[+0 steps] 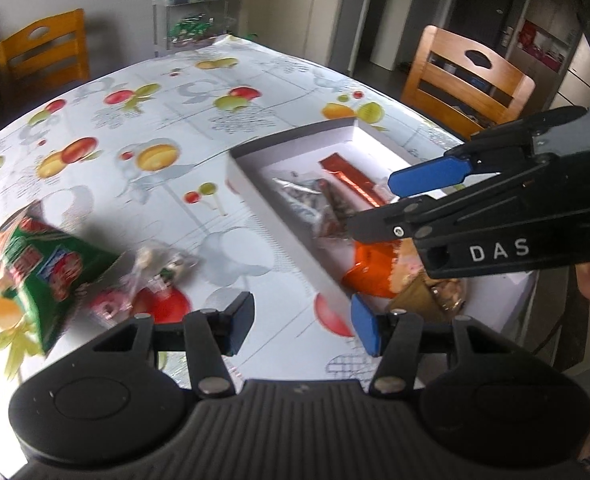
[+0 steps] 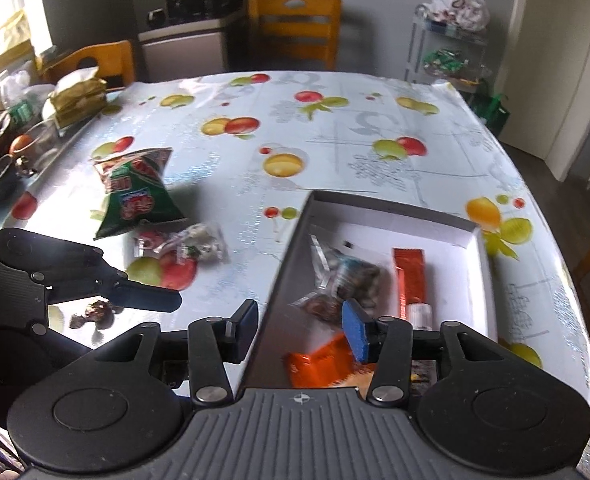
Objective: Organize snacks
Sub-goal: 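Withdraw both tools from the tray toward the remaining snacks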
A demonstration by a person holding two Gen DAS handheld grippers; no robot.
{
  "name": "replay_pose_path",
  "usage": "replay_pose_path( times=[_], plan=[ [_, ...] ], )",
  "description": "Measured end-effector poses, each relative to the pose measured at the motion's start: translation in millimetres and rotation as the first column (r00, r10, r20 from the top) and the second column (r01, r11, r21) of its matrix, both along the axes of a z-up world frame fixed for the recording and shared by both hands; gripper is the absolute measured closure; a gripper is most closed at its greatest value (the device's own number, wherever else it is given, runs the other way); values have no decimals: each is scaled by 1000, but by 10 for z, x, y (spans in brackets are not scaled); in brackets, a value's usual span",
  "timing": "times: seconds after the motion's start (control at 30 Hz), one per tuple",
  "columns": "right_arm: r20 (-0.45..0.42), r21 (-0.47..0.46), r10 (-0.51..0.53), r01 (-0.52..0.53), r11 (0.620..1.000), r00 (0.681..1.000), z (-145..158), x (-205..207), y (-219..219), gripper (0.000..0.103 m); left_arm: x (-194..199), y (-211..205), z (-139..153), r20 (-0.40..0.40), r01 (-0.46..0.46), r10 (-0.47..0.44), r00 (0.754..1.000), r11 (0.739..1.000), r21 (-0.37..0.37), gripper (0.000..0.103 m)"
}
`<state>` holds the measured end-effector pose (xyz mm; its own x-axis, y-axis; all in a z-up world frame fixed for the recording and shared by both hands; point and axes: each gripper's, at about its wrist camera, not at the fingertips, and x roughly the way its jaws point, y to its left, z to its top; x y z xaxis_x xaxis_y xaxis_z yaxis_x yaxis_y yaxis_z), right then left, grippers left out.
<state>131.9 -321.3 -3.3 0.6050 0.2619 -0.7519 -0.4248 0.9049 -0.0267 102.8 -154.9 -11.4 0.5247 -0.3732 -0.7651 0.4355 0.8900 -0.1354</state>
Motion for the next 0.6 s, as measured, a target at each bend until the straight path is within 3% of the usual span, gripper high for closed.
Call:
replay_pose_path(
  times=[0.4, 0.5, 0.6],
  plan=[
    [-25, 10, 91, -91, 996, 995, -80, 76, 443, 47, -114, 458, -5, 1, -126, 126, 992, 991, 31, 50],
    [-36, 10, 108, -108, 994, 993, -116, 107, 536, 43, -135, 562, -18, 1, -160, 160, 987, 986, 37, 42],
    [-47, 7, 126, -125, 992, 991, -151, 140, 624, 39, -151, 654, -32, 1, -192, 192, 981, 980, 47, 42]
  ],
)
